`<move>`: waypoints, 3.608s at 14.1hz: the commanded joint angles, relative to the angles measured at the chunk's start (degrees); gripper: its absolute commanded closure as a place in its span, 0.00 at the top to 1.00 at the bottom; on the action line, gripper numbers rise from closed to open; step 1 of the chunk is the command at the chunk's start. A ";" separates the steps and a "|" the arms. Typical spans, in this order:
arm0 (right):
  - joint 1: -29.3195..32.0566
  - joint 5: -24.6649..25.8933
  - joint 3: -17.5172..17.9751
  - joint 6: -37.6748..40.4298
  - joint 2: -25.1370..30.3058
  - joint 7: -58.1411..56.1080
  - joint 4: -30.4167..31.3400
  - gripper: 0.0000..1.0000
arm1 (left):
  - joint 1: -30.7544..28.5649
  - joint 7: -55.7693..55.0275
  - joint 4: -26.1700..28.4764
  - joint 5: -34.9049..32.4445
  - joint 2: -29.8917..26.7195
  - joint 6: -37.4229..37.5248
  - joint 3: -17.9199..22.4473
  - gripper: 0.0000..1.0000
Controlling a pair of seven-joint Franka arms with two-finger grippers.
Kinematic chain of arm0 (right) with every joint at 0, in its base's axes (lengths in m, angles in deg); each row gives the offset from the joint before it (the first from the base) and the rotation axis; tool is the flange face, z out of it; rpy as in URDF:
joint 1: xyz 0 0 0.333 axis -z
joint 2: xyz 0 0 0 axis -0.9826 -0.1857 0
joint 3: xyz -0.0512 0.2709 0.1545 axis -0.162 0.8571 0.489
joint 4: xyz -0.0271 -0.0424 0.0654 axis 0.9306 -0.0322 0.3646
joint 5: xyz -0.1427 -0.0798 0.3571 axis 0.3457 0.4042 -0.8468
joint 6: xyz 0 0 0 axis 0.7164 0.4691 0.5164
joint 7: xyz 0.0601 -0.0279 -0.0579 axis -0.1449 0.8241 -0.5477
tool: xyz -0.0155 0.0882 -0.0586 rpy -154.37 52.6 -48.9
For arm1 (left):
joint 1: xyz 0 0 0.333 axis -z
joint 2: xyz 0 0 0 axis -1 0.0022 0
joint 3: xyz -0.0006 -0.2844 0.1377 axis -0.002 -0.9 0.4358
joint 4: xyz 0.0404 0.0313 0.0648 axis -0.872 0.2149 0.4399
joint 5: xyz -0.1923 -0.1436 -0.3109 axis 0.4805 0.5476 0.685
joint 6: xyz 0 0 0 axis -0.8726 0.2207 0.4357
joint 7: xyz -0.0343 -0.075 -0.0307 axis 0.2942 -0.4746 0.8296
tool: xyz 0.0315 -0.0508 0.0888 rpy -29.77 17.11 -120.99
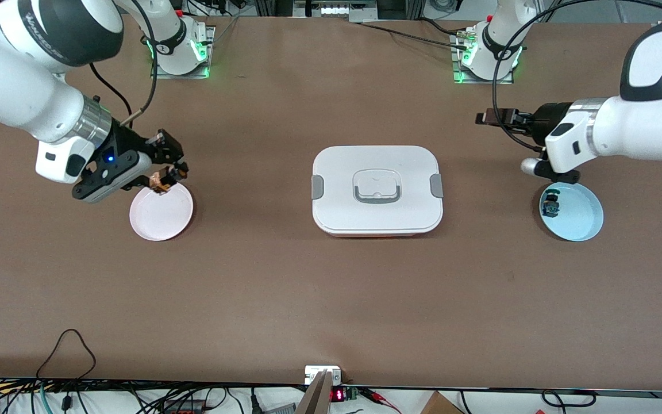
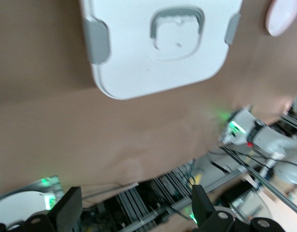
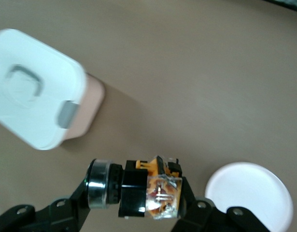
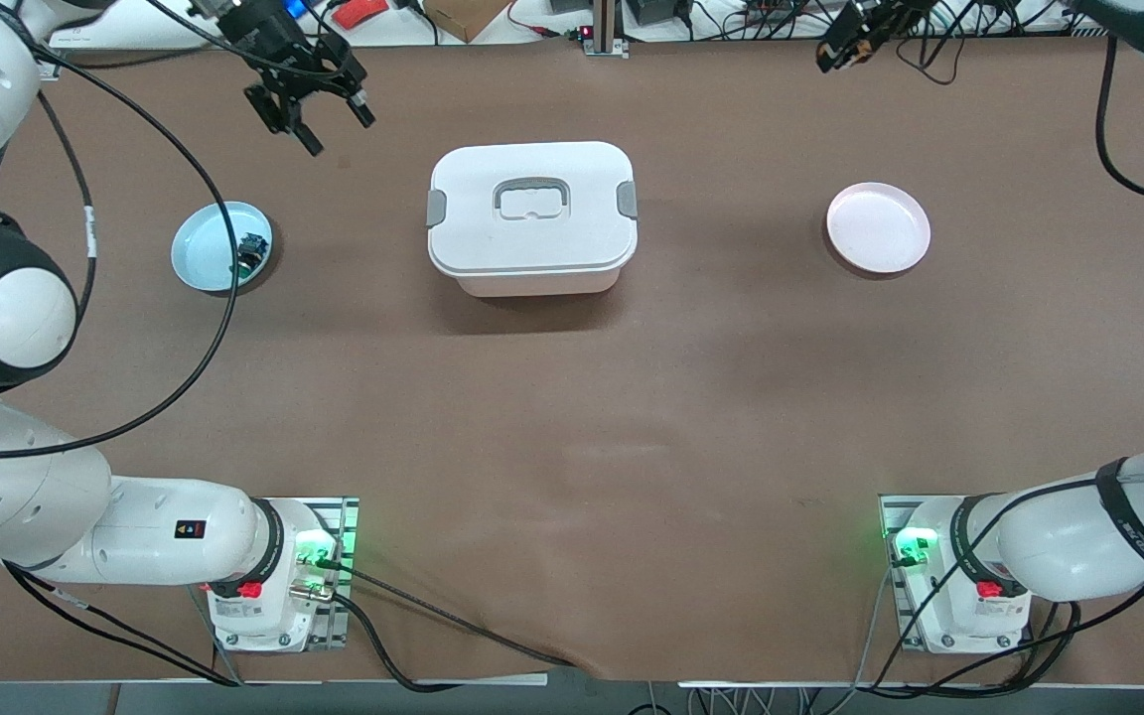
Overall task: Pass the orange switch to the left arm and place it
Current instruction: 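Lift the orange switch with the right gripper while the left gripper approaches, then carry the switch above the box toward the left gripper, left gripper grasps, then open the right gripper and withdraw while the left gripper holds the switch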
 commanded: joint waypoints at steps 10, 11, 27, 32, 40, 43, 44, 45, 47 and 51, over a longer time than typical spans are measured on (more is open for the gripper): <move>-6.11 -39.04 4.02 -2.27 -0.57 -50.59 1.68 0.00 | 0.31 0.63 2.24 43.36 7.35 -18.99 -13.11 1.00; -7.16 -42.38 4.19 -2.27 -0.83 -52.98 1.94 0.00 | 0.31 0.54 3.21 47.15 7.26 -22.16 -14.69 1.00; -12.35 -62.00 4.63 -7.90 -3.38 -63.19 2.56 0.00 | -1.53 6.61 6.56 60.28 7.00 -27.30 -24.64 0.61; -12.18 -62.45 4.98 -7.81 -3.38 -63.28 2.65 0.00 | -3.39 6.52 6.56 59.84 7.08 -24.03 -24.55 0.44; -12.18 -62.37 4.98 -7.63 -3.30 -63.46 2.73 0.00 | -3.21 6.78 6.39 59.58 7.00 -24.30 -24.38 0.26; -12.18 -62.80 4.98 -8.16 -3.03 -63.45 3.35 1.00 | -3.30 6.43 6.21 59.49 6.91 -24.21 -24.29 0.26; -12.18 -62.81 4.98 -8.07 -2.86 -63.55 3.52 1.00 | -3.30 6.34 5.86 58.10 6.91 -24.12 -24.11 0.26; -12.09 -62.81 4.98 -7.81 -2.77 -63.46 3.53 1.00 | -3.30 6.08 5.25 55.04 6.91 -24.12 -24.29 0.26; -12.00 -62.81 4.98 -7.72 -2.68 -63.55 3.61 1.00 | -3.47 5.99 4.36 52.81 7.00 -24.12 -24.38 0.26; -9.91 -62.54 4.90 -7.20 -1.28 -63.37 5.63 1.00 | -3.74 6.34 2.35 38.72 7.17 -24.03 -24.11 0.26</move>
